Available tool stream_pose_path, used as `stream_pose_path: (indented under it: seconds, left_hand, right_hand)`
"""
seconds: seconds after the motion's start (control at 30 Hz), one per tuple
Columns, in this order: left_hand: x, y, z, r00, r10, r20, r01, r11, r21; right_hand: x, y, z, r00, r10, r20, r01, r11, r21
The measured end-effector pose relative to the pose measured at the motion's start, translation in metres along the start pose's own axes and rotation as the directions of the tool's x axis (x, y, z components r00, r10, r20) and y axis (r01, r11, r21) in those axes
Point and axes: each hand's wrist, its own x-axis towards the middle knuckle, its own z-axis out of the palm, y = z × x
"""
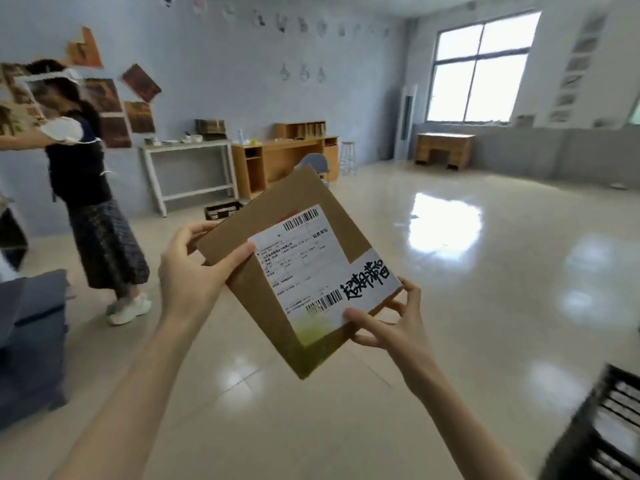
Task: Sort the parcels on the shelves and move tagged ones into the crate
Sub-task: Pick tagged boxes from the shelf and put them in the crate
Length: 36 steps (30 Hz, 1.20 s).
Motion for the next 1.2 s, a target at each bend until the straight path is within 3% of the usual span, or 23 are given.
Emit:
stream_pose_path:
  seconds: [0.1, 0.2, 0.3, 0.47, 0.57, 0.73, 1.07, 1.2]
  left_hand:
    - [-0.027, 0.039, 0.103, 0.981, 0.024, 0.194, -0.008, 0.996, -0.086]
    - [-0.078, 0.089, 0.218, 0.903, 0.094, 0.418, -0.021, 0.984, -0.176]
    - [-0.155, 0.149, 0.338, 0.764, 0.159, 0.625, -0.035, 0.978, -0.205]
    - [-0.301, 0.250, 0.493, 0.447, 0.249, 0.859, -0.015, 0.962, -0.271]
    - [-0.366, 0.290, 0.549, 0.303, 0.298, 0.905, -0.056, 0.954, -0.295]
    - [-0.425, 0.317, 0.628, 0.170, 0.282, 0.944, -0.080, 0.959, -0.272]
    - [-0.463, 0.264, 0.844, -0.050, 0.208, 0.977, -0.148, 0.966, -0.213]
    - [-0.483, 0.229, 0.939, -0.178, 0.137, 0.974, -0.187, 0.968, -0.170]
  right_hand:
    - [-0.027, -0.003, -0.105, 0.984, 0.023, -0.175, -0.024, 1.000, -0.003]
    - [-0.067, -0.004, -0.218, 0.914, 0.045, -0.402, -0.045, 0.999, 0.011]
    - [-0.117, -0.007, -0.336, 0.786, 0.036, -0.618, -0.057, 0.998, -0.014]
    - [-0.211, -0.010, -0.499, 0.501, 0.022, -0.865, -0.120, 0.992, -0.045]
    - [-0.257, -0.007, -0.560, 0.389, 0.082, -0.918, -0.118, 0.992, 0.038]
    - [-0.282, 0.008, -0.627, 0.272, 0.107, -0.956, -0.125, 0.989, 0.075]
    - [-0.206, 0.097, -0.749, 0.169, 0.263, -0.950, -0.106, 0.963, 0.248]
    - [-0.162, 0.148, -0.795, 0.074, 0.345, -0.936, -0.091, 0.937, 0.338]
